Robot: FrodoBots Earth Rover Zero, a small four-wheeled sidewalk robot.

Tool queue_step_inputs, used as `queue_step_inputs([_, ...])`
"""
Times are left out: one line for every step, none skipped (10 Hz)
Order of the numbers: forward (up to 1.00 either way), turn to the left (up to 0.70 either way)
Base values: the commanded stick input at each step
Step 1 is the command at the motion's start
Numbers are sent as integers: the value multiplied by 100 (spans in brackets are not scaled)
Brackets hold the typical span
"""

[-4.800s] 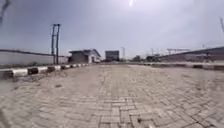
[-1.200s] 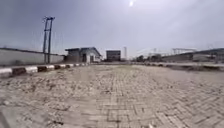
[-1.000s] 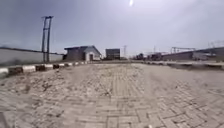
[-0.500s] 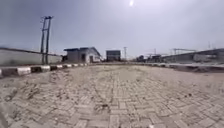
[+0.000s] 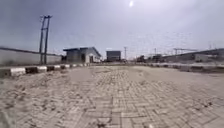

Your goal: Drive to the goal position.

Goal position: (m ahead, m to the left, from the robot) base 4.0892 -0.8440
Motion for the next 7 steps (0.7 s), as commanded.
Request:
queue_step_inputs([100, 0])
queue_step_inputs([100, 0])
queue_step_inputs([100, 0])
queue_step_inputs([100, 0])
queue_step_inputs([100, 0])
queue_step_inputs([100, 0])
queue_step_inputs([100, 0])
